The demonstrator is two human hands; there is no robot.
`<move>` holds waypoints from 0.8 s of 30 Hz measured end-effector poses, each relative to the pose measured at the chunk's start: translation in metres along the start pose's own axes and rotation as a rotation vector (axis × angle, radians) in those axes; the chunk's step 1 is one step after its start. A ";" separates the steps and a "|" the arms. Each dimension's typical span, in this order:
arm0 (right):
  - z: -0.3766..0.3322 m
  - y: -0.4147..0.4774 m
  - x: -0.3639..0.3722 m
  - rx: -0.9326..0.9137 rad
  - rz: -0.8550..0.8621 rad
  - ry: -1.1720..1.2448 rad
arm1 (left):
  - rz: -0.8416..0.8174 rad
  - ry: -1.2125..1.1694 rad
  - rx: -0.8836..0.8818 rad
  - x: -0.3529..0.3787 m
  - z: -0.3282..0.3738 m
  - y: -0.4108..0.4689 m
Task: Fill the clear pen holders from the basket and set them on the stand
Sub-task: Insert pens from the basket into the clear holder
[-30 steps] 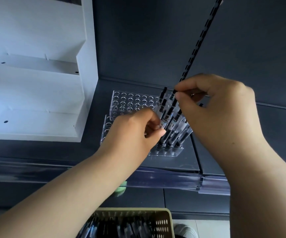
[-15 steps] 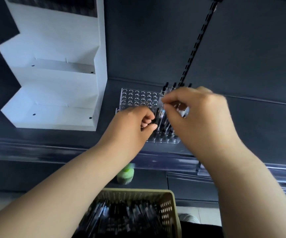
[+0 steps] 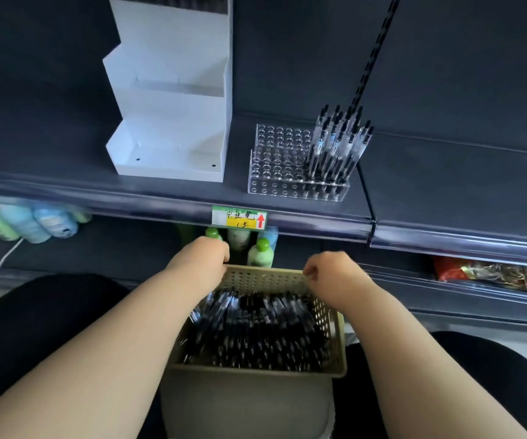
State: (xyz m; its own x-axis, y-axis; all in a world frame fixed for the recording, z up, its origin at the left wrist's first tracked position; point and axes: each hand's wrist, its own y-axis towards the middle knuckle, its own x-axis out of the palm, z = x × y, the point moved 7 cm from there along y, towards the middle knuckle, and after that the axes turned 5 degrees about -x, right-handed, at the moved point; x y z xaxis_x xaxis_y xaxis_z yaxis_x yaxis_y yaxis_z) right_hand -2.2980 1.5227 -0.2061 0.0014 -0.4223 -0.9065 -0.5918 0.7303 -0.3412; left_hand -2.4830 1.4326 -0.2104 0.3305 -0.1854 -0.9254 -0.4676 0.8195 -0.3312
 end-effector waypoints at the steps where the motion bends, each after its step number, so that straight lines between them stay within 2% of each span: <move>1: 0.001 -0.002 0.011 0.021 -0.022 0.008 | -0.045 0.023 -0.048 0.009 -0.008 -0.001; 4: 0.000 -0.006 0.042 0.049 -0.121 -0.012 | -0.118 -0.038 -0.238 0.038 -0.031 -0.002; 7: -0.007 -0.006 0.068 0.038 -0.173 -0.027 | -0.134 -0.319 -0.491 0.069 -0.048 -0.009; 9: -0.011 -0.004 0.083 0.056 -0.175 0.027 | -0.153 -0.313 -0.533 0.085 -0.049 -0.016; 11: -0.017 -0.002 0.094 0.063 -0.166 0.082 | -0.206 -0.215 -0.487 0.101 -0.047 -0.015; 15: -0.022 0.007 0.108 0.071 -0.141 0.135 | -0.187 -0.002 -0.359 0.111 -0.038 -0.005; 24: -0.016 0.029 0.130 0.168 -0.207 0.124 | -0.209 0.135 -0.276 0.127 -0.031 0.017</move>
State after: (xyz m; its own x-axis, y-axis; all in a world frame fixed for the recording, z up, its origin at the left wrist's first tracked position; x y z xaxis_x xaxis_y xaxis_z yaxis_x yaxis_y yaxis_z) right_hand -2.3283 1.4804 -0.3298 0.0035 -0.6268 -0.7791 -0.4473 0.6959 -0.5619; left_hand -2.4739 1.4062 -0.3394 0.3397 -0.4181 -0.8425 -0.6111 0.5828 -0.5357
